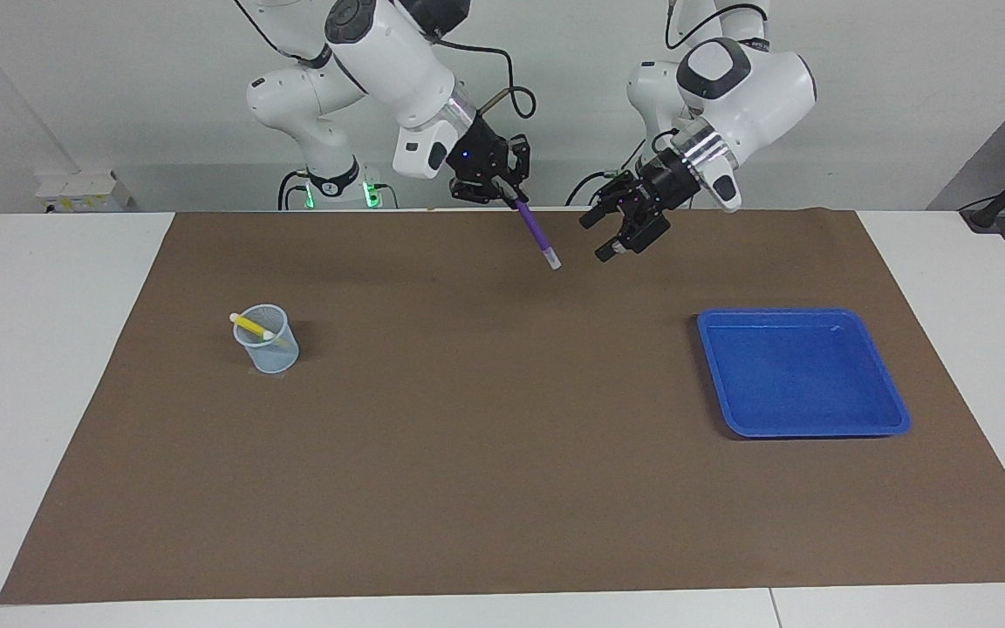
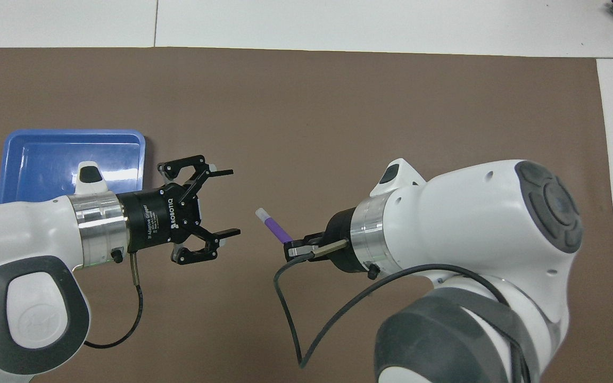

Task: Right arm passes pens to left for tray arrangement
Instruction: 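Lift the purple pen with the right gripper while the left gripper approaches, then close the left gripper on the purple pen held by the right gripper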

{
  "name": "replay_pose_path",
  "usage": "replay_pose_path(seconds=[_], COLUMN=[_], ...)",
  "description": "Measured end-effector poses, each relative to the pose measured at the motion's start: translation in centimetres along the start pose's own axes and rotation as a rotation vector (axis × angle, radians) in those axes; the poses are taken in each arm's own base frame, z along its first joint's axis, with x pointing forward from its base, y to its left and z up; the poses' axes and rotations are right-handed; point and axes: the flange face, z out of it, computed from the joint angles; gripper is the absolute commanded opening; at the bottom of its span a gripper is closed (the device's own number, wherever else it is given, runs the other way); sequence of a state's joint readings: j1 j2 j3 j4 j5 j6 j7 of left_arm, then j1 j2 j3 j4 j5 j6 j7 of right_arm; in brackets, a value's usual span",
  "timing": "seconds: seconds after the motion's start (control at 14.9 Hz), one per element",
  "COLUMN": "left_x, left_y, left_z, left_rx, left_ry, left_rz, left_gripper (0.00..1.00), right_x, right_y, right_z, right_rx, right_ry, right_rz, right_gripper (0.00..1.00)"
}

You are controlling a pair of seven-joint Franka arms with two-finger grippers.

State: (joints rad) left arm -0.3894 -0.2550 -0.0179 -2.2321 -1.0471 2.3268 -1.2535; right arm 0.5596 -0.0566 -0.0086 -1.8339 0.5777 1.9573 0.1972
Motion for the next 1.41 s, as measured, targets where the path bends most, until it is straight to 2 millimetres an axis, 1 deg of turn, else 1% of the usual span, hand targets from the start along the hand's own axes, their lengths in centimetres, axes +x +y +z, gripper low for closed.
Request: replay_pose_path(seconds=[0.13, 0.27, 0.61, 0.87, 1.08, 1.41], left_x=[-0.4, -0.7, -1.1, -1.6, -1.4, -1.2], left_y=[-0.4, -0.7, -1.3, -2.2, -3.2, -3.4], left_z=[1.5, 2.6, 3.7, 4.9, 5.8, 5.8], left_rx=[0.002, 0.004, 0.018, 0.046, 0.069, 0.091], left_ry=[0.004, 0.002, 0.001, -0.001, 0.005, -0.003], left_rz=[0.006, 0.003, 0.009, 0.016, 0.015, 0.008], left_gripper=[0.98, 0.97, 0.97, 0.96, 0.92, 0.91], right_x=[-0.2, -0.3, -0.3, -0.4, -0.4, -0.4], right_y=[-0.4, -0.4, 0.0, 0.0, -0.1, -0.1], right_z=[0.2, 0.3, 0.4, 0.2, 0.2, 0.2], right_rx=[0.001, 0.001, -0.002, -0.001, -0.001, -0.001], right_ry=[-0.002, -0.002, -0.006, -0.004, -0.003, -0.001], right_rz=[-0.008, -0.008, -0.001, -0.002, -0.003, -0.003], right_gripper=[0.0, 0.0, 0.0, 0.0, 0.0, 0.0])
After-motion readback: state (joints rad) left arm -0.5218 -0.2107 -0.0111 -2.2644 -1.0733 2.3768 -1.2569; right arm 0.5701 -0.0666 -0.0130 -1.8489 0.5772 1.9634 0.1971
